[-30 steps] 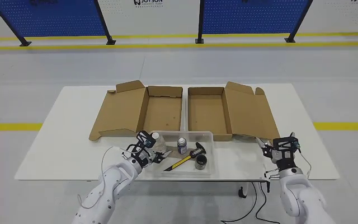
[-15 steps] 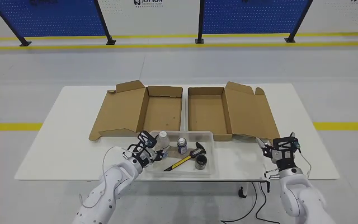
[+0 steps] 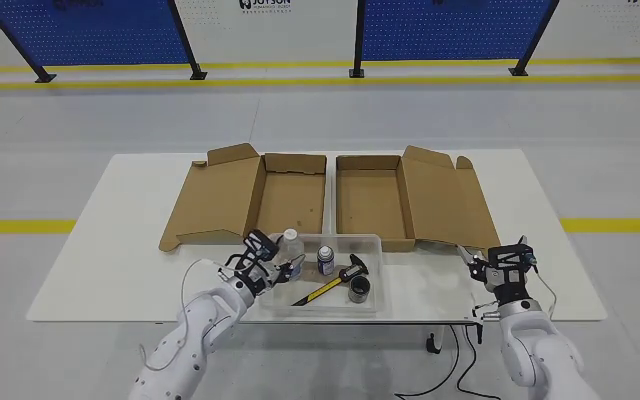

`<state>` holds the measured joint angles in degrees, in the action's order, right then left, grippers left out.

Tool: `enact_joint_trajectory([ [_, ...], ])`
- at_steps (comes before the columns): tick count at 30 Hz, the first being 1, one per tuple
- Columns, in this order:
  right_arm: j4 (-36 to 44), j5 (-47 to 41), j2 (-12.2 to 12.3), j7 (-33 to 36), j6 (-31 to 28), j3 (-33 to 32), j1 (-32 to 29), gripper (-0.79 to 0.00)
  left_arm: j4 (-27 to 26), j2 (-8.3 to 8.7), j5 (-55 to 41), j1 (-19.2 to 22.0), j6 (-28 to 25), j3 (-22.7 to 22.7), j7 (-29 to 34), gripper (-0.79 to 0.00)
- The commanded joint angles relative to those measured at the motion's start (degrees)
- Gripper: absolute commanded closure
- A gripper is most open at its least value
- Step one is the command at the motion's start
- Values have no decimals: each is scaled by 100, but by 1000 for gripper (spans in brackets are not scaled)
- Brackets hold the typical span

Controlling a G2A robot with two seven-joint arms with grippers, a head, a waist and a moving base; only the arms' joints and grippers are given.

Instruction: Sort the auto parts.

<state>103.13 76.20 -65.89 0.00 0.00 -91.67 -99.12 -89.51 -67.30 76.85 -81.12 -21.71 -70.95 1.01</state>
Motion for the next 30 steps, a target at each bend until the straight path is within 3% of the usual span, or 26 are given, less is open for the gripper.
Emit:
enact_joint_trajectory([
  [1,0,0,0,0,0,0,0,-785,-166,17,-78,-52,-71,-95,-14,0],
  [14,0,0,0,0,0,0,0,-785,-1620,208,-450,-760,-1261,-790,215,0],
  [19,0,0,0,0,0,0,0,-785,-1825,243,-500,-880,-1453,-874,274,0],
  [30,0,0,0,0,0,0,0,-785,-1829,252,-430,-755,-1254,-814,262,0],
])
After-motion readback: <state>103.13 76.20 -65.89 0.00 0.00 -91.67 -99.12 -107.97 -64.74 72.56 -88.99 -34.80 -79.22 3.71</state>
